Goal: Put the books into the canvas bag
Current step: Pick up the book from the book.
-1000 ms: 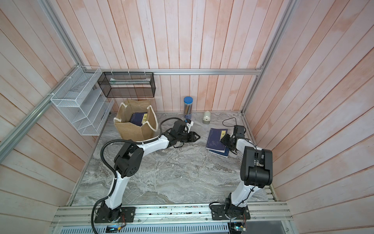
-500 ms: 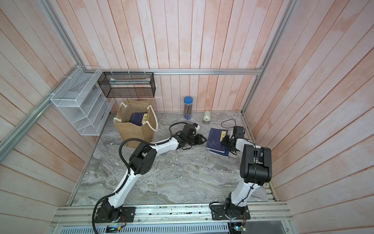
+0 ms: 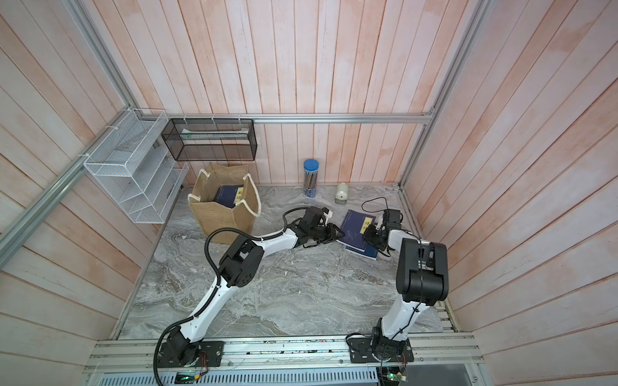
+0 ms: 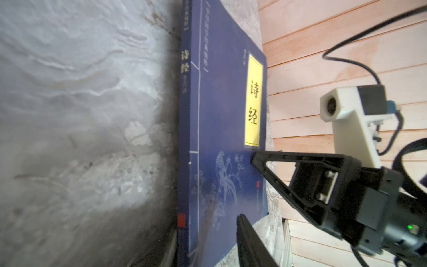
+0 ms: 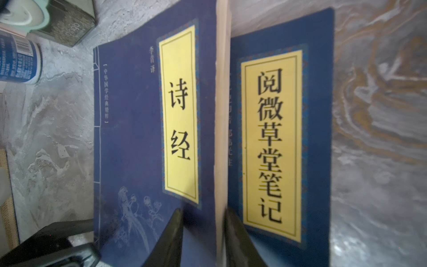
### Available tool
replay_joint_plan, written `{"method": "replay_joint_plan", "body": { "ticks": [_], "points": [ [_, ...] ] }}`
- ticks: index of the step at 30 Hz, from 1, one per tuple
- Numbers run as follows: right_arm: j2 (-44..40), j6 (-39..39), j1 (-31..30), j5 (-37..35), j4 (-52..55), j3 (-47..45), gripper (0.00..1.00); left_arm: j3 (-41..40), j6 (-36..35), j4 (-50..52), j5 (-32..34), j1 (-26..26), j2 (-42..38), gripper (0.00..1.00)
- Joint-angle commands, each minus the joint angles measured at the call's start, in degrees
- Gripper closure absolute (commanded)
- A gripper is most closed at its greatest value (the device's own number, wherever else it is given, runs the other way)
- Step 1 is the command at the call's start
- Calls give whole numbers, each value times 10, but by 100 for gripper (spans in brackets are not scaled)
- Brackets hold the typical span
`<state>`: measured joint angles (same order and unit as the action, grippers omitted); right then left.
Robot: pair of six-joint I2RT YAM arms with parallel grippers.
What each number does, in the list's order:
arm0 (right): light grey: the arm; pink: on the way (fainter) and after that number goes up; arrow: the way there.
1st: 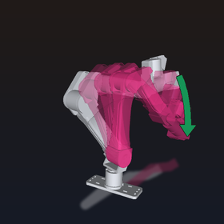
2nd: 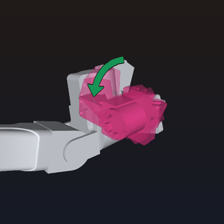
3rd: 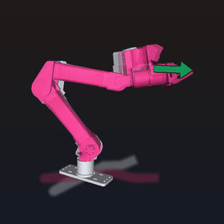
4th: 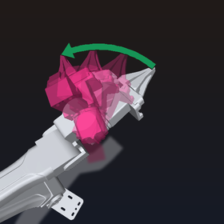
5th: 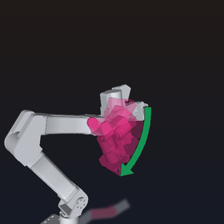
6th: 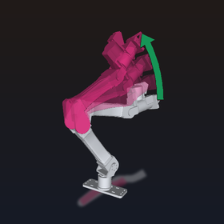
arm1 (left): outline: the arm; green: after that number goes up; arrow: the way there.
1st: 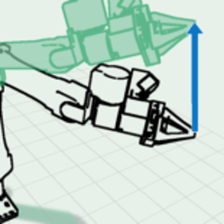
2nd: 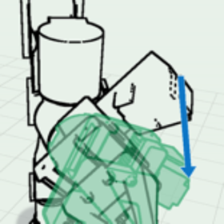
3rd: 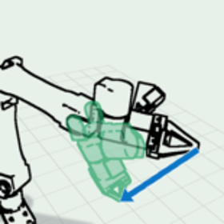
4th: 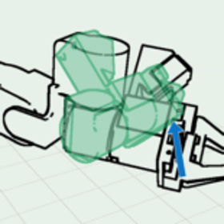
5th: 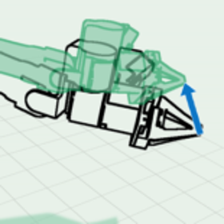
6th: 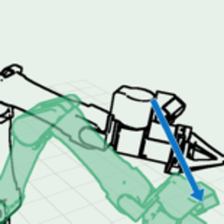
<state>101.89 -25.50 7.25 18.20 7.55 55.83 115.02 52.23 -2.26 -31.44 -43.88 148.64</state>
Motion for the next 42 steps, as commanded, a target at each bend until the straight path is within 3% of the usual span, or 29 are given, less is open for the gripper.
{"method": "replay_joint_plan", "body": {
  "ticks": [1, 3, 5, 7, 9, 14, 20, 23, 29, 36, 42],
  "points": [
    [0, -6, -32, 26, 32, -26, 69, -55, 23, -51, -42, 3, -37, 59],
    [-14, -9, -47, 26, 33, -35, 69, -110, 24, -79, -37, 9, -76, 68],
    [-33, -14, -63, 25, 35, -45, 69, -178, 22, -108, -30, 19, -125, 85],
    [-58, -17, -75, 23, 42, -52, 65, -243, 16, -128, -24, 31, -172, 96],
    [-89, -17, -88, 25, 53, -56, 62, -301, -4, -134, -15, 45, -222, 100],
    [-191, -16, -149, 8, 84, -35, 53, -423, -75, -107, -9, 89, -348, 100],
    [-269, -52, -228, -13, 66, 0, 52, -533, -149, -63, -16, 136, -519, 100],
    [-279, -71, -271, -15, 36, 21, 52, -563, -192, -26, -22, 165, -598, 100],
    [-245, -96, -351, -3, -4, 94, 51, -605, -205, -29, -97, 227, -722, 100],
    [-217, -122, -390, 71, -65, 137, 49, -608, -220, -18, -158, 240, -801, 100],
    [-233, -169, -387, 100, -135, 105, 47, -636, -166, -76, -207, 253, -825, 100]
  ]
}}
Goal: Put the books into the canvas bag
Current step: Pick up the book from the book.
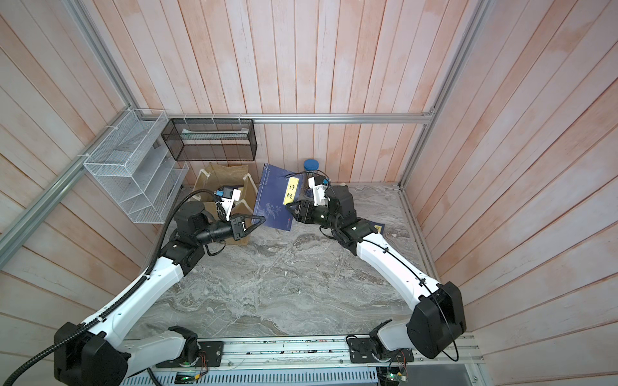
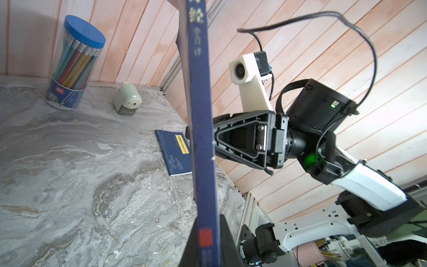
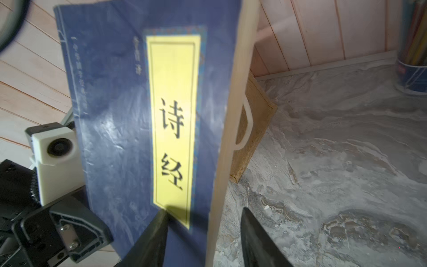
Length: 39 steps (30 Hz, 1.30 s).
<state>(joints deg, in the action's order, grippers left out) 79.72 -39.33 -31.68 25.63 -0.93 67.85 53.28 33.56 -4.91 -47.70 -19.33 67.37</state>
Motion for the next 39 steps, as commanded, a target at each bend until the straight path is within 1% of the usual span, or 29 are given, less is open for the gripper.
{"method": "replay_joint_plan", "body": {
  "ticks": [1, 5, 9, 11, 15, 18, 20, 25, 27, 28, 30, 31, 33, 35, 36, 37, 39],
  "points": [
    [-16, -40, 5, 31, -66, -25, 46, -23, 29, -58, -50, 10, -14, 100],
    [-27, -78, 18, 67, -121, -55, 46, -33, 50, -75, -62, 17, -17, 100],
    [-28, -115, 24, 100, -180, -78, 46, -52, 108, -145, -84, 24, -15, 100],
    [-26, -129, 24, 108, -188, -80, 45, -58, 128, -173, -92, 25, -11, 100],
    [-24, -149, 24, 131, -201, -87, 45, -62, 151, -196, -105, 29, -2, 100],
    [-29, -165, 24, 150, -232, -99, 49, -67, 169, -217, -107, 29, -1, 100],
    [-32, -170, 24, 161, -249, -103, 54, -69, 174, -218, -105, 29, -2, 100],
    [-48, -150, 25, 161, -247, -103, 86, -65, 171, -187, -102, 29, -5, 100],
    [-55, -143, 24, 155, -241, -106, 97, -62, 160, -164, -99, 29, -7, 100],
    [-57, -140, 25, 153, -238, -106, 100, -61, 155, -155, -97, 30, -9, 100],
    [-60, -132, 24, 152, -226, -106, 100, -59, 147, -139, -91, 29, -13, 100],
    [-61, -127, 24, 151, -219, -105, 100, -58, 146, -137, -91, 29, -15, 98],
    [-64, -119, 25, 151, -207, -102, 100, -50, 139, -120, -88, 32, -16, 89],
    [-67, -112, 24, 151, -196, -100, 100, -35, 128, -99, -84, 36, -16, 77],
    [-68, -107, 23, 153, -189, -99, 100, -23, 121, -82, -79, 40, -14, 68],
    [-69, -103, 23, 155, -182, -96, 100, -8, 113, -59, -74, 44, -10, 63],
    [-71, -96, 21, 160, -172, -93, 100, 19, 92, -18, -68, 52, 0, 58]
  ]
}}
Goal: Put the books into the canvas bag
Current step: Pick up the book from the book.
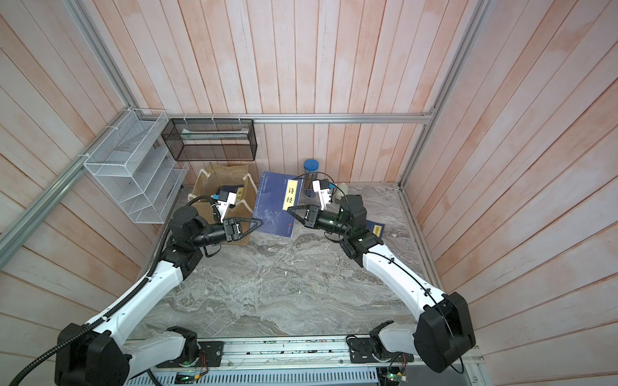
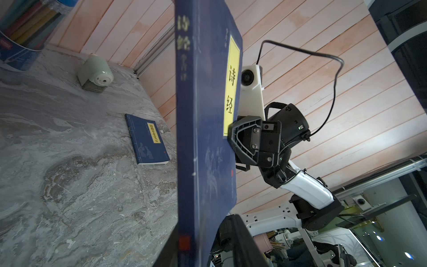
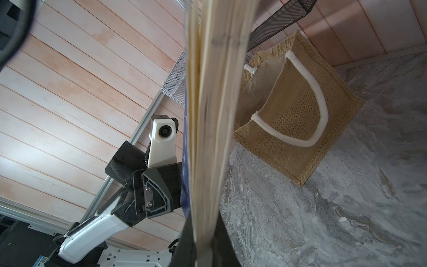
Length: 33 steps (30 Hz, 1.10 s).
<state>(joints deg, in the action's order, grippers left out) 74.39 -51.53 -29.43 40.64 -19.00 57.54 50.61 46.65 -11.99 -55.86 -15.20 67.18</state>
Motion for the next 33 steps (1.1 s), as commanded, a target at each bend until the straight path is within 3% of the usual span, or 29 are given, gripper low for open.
{"method": "replay_joint_plan", "body": {
  "ticks": [1, 6, 18, 33],
  "points": [
    [-19, 29, -3, 11, 12, 10, 100, 60, -51, 76, 20, 14, 7, 56],
    [-22, 32, -12, 13, 14, 12, 100, 96, -72, 112, 40, 15, 31, 50],
    [-6, 31, -20, 22, 12, 28, 100, 121, -84, 137, 47, 16, 46, 51],
    [32, 27, -21, 32, 9, 52, 100, 164, -108, 160, 33, 23, 70, 89]
  ]
}}
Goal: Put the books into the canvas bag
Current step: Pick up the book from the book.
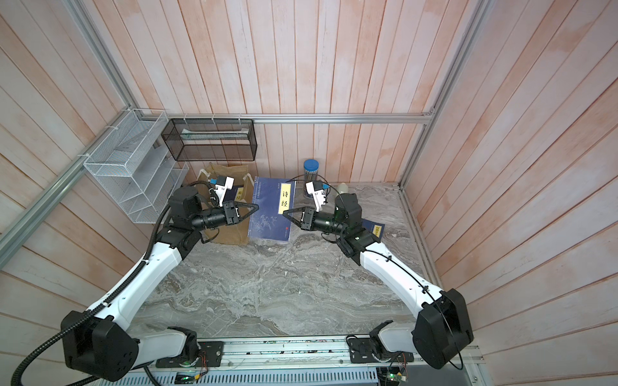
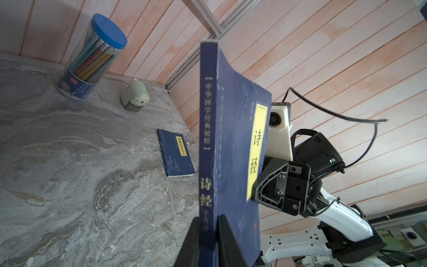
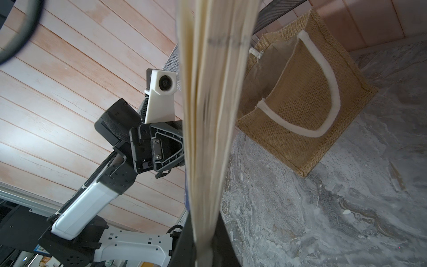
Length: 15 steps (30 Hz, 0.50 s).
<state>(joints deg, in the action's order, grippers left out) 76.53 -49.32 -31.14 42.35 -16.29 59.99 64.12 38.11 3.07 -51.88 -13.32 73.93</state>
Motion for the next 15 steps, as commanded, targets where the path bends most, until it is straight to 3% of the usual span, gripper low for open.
{"method": "replay_joint_plan", "body": {
  "ticks": [1, 3, 6, 10, 15],
  "points": [
    [15, 5, -5, 15, -15, 31, 100, 35, -28, 17, -5, 7, 2, 91],
    [25, 10, -4, 14, -5, 44, 99, 49, -45, 37, 2, 18, 3, 94],
    [42, 24, -5, 5, 20, 67, 90, 87, -87, 94, 28, 39, 7, 100],
    [72, 37, -4, -10, 51, 104, 76, 154, -142, 165, 57, 75, 21, 100],
    [119, 40, -4, -31, 81, 166, 68, 237, -188, 210, 84, 118, 43, 100]
  ]
}}
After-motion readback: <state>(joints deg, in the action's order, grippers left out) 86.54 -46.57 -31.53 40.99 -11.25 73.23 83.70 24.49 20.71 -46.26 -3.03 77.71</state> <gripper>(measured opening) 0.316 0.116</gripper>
